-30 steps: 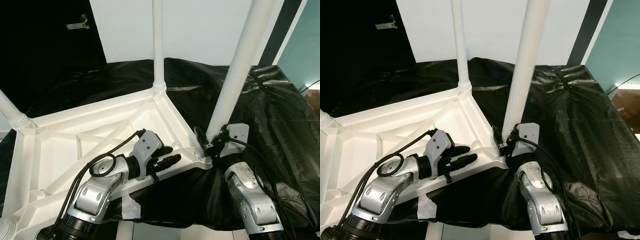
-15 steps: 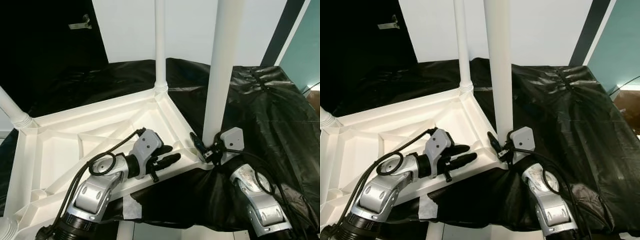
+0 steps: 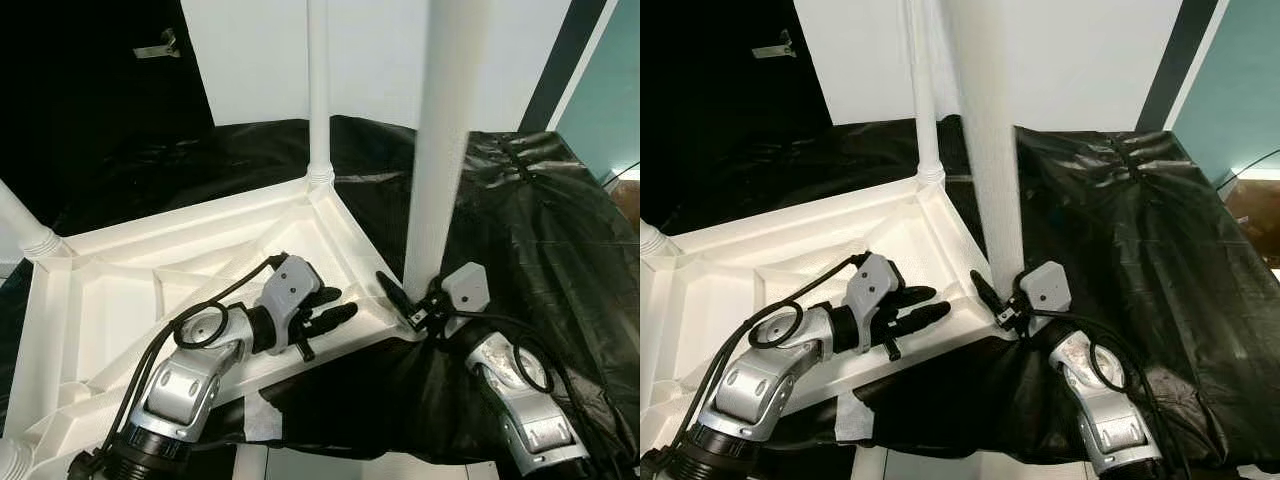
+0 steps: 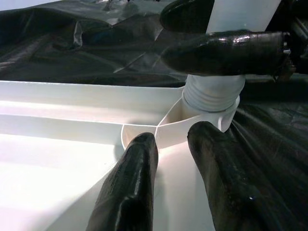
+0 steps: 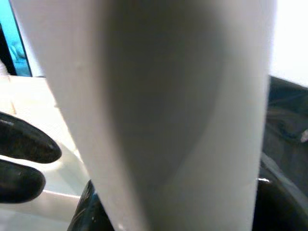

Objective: Building children table

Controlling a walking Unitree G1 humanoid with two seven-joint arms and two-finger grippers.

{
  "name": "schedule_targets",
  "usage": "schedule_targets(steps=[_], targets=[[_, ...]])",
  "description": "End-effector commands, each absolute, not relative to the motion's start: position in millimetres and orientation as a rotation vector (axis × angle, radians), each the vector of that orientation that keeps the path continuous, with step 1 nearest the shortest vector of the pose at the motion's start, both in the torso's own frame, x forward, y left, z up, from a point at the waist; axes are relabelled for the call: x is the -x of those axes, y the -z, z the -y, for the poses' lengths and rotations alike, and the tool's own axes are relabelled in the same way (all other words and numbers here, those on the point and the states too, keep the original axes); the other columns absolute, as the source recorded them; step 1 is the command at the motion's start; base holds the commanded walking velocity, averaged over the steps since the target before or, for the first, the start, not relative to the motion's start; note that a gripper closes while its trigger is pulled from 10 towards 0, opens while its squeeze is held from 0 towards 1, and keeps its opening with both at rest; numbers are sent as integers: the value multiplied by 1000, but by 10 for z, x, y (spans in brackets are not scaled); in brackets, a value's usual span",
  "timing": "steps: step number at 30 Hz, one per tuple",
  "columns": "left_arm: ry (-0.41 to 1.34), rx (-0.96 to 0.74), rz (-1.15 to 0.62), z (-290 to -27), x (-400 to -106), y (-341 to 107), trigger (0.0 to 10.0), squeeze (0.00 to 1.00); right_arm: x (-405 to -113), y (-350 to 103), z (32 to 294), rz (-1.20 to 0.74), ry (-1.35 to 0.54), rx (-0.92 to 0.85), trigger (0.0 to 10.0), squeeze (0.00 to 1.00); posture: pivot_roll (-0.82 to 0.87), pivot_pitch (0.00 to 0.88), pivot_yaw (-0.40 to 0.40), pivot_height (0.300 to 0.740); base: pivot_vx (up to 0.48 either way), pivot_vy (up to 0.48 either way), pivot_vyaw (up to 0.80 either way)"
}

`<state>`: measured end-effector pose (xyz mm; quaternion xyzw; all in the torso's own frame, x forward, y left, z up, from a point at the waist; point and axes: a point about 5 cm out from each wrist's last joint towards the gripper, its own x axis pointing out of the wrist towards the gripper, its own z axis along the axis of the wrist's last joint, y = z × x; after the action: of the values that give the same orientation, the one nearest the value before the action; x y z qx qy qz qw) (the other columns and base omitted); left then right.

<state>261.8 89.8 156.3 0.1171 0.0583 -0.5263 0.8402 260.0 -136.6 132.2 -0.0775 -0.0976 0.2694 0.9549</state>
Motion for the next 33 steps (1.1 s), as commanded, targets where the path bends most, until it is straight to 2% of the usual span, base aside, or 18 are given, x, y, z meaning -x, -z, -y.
schedule_targets(steps=[1, 4, 8, 16, 19, 30, 33], targets=[[1067, -270, -104, -921, -2643, -1608, 10000, 0, -2558, -1023, 1403, 10, -522, -15, 10000, 0, -28, 12, 22, 740, 0, 0, 0], [1070, -273, -106, -923, -2639, -1603, 10000, 0, -2578, -1009, 1425, -14, -487, -128, 10000, 0, -29, 11, 23, 740, 0, 0, 0], [1074, -272, -107, -919, -2632, -1601, 10000, 0, -2590, -1008, 1434, -29, -472, -172, 10000, 0, -30, 12, 22, 740, 0, 0, 0], [1083, -274, -108, -917, -2624, -1597, 10000, 0, -2600, -1007, 1493, -28, -514, -57, 10000, 0, -30, 11, 24, 740, 0, 0, 0], [1090, -275, -107, -920, -2621, -1602, 10000, 0, -2594, -1029, 1520, -26, -584, 20, 10000, 0, -32, 13, 33, 740, 0, 0, 0], [1097, -280, -100, -926, -2641, -1632, 10000, 0, -2680, -1133, 1717, -50, -751, 49, 10000, 0, -31, 17, 47, 740, 0, 0, 0], [1096, -281, -97, -919, -2646, -1642, 10000, 0, -2753, -1144, 1748, -55, -744, 64, 10000, 0, -26, 16, 45, 740, 0, 0, 0]])
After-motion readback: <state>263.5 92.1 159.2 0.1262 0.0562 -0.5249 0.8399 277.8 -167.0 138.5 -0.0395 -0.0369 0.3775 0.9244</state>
